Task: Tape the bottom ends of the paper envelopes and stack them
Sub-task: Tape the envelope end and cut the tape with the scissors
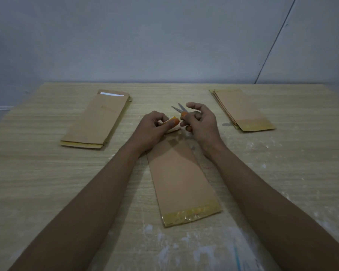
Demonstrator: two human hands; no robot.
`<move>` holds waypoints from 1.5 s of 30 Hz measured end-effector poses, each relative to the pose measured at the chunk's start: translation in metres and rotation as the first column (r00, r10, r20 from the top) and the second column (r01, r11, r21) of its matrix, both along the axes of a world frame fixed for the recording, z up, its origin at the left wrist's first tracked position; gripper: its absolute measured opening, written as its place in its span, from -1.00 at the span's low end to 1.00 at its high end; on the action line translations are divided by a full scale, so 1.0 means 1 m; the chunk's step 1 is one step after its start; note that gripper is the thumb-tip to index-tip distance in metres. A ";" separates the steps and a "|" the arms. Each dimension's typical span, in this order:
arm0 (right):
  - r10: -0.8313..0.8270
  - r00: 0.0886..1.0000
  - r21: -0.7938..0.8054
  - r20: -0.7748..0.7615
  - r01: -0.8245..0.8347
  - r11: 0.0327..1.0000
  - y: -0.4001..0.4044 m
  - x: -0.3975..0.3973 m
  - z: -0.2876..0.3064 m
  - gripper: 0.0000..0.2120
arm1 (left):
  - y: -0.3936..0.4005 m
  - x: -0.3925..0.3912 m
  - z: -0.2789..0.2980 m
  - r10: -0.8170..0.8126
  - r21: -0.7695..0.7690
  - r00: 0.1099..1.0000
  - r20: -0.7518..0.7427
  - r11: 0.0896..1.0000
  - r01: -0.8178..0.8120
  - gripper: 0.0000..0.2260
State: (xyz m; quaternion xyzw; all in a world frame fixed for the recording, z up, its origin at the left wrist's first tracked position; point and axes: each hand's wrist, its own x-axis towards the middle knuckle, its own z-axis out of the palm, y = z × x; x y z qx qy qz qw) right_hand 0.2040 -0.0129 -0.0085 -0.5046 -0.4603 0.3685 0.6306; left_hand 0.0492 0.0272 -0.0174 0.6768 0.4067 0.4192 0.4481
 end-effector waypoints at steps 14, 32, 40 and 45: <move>-0.035 0.996 -0.065 0.076 0.040 0.997 -0.002 0.003 -0.001 -0.93 | 0.004 -0.002 0.001 -0.045 -0.026 0.993 0.112 0.998 0.048 -0.87; -0.068 0.970 0.027 0.235 0.063 0.998 0.005 0.008 -0.001 -0.77 | 0.005 -0.003 -0.004 0.186 0.200 0.982 0.000 0.963 -0.183 -0.67; -0.069 0.953 0.026 0.294 0.064 0.998 0.009 0.004 -0.005 -0.82 | 0.003 -0.013 -0.004 0.174 0.096 0.984 0.028 0.980 -0.175 -0.54; -0.065 0.942 0.021 0.330 0.061 0.998 0.012 0.000 -0.003 -0.84 | -0.001 -0.018 -0.007 0.157 0.033 0.984 0.087 0.987 -0.160 -0.67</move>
